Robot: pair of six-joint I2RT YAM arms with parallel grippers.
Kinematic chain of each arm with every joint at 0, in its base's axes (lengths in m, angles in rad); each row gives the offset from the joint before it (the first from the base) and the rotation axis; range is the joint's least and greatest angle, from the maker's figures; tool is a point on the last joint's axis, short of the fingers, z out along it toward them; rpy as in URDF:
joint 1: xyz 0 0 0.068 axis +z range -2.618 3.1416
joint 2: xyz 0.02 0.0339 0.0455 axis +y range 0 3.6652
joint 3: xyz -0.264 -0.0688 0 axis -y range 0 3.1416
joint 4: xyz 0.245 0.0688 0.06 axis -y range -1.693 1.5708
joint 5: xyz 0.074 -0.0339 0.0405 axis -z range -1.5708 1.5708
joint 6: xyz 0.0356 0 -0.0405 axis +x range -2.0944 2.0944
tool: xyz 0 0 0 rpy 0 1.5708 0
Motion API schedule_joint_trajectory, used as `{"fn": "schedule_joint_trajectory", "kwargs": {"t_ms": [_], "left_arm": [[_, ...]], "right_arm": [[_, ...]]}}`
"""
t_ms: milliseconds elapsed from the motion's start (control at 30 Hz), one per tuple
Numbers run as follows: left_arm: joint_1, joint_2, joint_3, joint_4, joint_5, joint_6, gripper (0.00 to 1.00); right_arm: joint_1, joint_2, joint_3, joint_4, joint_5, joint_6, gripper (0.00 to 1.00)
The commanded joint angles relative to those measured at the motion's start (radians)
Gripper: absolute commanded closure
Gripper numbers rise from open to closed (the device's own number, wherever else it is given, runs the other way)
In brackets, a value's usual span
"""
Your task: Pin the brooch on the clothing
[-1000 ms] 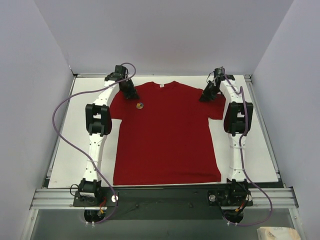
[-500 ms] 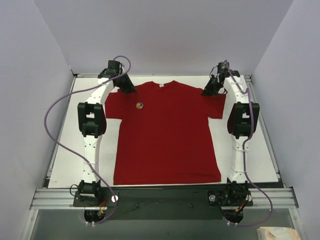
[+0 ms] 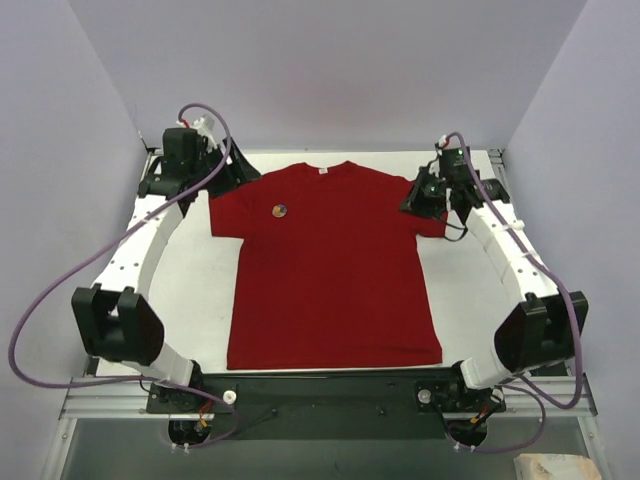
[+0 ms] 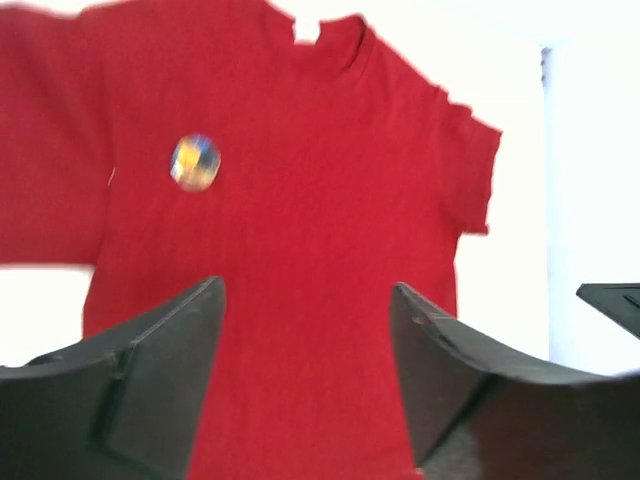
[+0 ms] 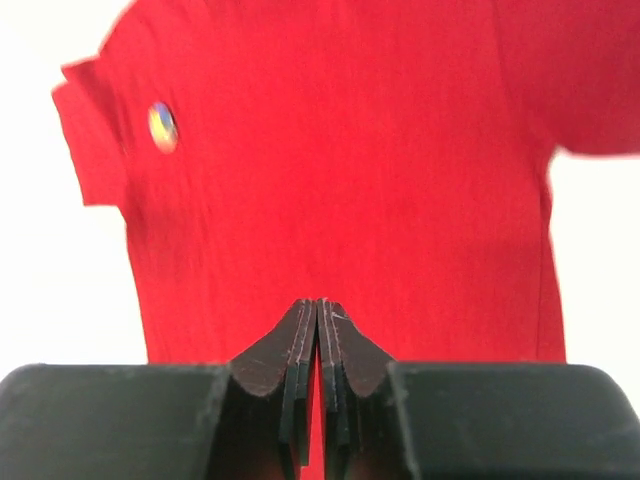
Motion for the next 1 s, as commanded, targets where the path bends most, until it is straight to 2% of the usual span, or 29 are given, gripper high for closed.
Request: {"fn": "schedule_joint_trajectory", "kwargs": {"t_ms": [0,133,167,233,267,300,333,367,567,767,967], "left_arm": [[-0.001,-0.215,-0.219,0.042,-0.069,0.006,0.2],[-0.005,-0.402,-0.389,0.043,-0.09,-0.025,0.16],[-0.006,-0.436,-0.424,0.042,-0.094,-0.027,0.16],[-0.009,-0.527,-0.5,0.016,-0.106,-0.031,0.14],[-0.009,-0.573,-0.521,0.008,-0.112,-0.031,0.13],[-0.009,-0.593,-0.541,0.002,-0.113,-0.031,0.12],[-0.009,-0.61,-0.577,-0.012,-0.11,-0.031,0.12],[-0.009,-0.636,-0.593,-0.017,-0.1,-0.031,0.12],[-0.007,-0.708,-0.692,-0.015,-0.084,-0.019,0.11],[-0.009,-0.734,-0.679,-0.007,-0.074,0.015,0.1],[-0.007,-0.742,-0.66,0.011,-0.066,0.035,0.09]], "right_arm": [[0.011,-0.163,-0.212,-0.005,0.035,-0.007,0.91],[0.014,-0.367,-0.393,0.026,0.006,0.031,0.8],[0.015,-0.401,-0.422,0.03,0.006,0.034,0.73],[0.017,-0.497,-0.496,0.03,0.007,0.036,0.66],[0.015,-0.528,-0.516,0.03,0.012,0.032,0.58],[0.015,-0.559,-0.551,0.029,0.018,0.032,0.54],[0.015,-0.608,-0.564,0.03,0.029,0.031,0.5],[0.017,-0.628,-0.578,0.03,0.033,0.025,0.42],[0.014,-0.69,-0.587,0.03,0.044,0.005,0.18],[0.014,-0.717,-0.565,0.036,0.049,0.005,0.04],[0.014,-0.731,-0.541,0.036,0.049,0.009,0.0]]}}
